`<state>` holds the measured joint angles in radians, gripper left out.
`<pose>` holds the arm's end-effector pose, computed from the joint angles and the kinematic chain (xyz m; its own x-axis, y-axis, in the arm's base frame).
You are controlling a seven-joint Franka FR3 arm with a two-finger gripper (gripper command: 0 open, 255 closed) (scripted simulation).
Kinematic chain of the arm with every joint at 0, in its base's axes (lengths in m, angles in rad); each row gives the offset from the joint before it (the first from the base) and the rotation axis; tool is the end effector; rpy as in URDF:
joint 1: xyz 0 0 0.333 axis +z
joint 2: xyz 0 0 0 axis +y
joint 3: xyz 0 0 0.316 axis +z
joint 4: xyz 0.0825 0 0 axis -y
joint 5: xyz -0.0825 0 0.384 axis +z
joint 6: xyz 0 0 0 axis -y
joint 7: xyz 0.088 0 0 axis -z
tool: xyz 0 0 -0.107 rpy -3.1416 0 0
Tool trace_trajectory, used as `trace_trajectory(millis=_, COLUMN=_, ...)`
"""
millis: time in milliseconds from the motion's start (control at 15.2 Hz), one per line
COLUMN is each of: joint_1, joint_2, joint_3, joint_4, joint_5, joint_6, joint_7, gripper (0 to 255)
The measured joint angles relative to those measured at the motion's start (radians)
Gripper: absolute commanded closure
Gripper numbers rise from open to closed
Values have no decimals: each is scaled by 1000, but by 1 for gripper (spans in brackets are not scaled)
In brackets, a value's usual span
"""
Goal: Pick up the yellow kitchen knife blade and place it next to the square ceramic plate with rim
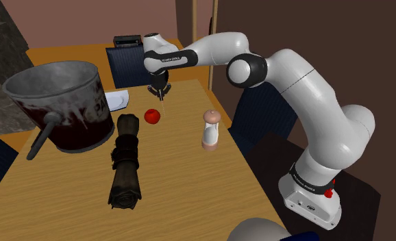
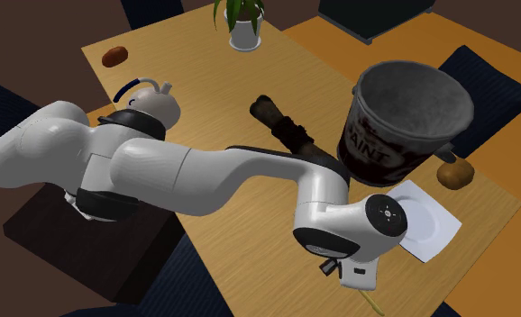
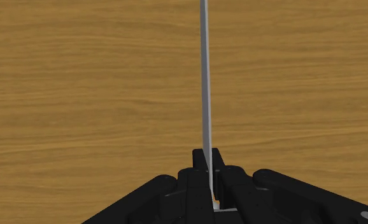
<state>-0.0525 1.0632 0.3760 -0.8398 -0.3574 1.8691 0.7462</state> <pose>0.7879 0.0981 0.2806 0.8749 -0.4838 0.0209 -0.4839 -0.8751 0.0023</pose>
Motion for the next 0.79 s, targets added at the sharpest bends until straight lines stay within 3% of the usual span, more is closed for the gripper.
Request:
trace_trajectory(millis=66, joint_1=0, joint_2=0, joint_3=0, joint_4=0, joint_5=0, joint_6=0, joint_7=0, gripper=0)
trace_trajectory(millis=462, joint_1=0, joint_2=0, joint_3=0, joint_4=0, joint_5=0, joint_6=0, joint_7=0, gripper=0)
trace_trajectory(millis=792, joint_1=18, joint_2=-13, joint_3=4, joint_4=89, joint_5=8, joint_6=-96, joint_7=-13, gripper=0)
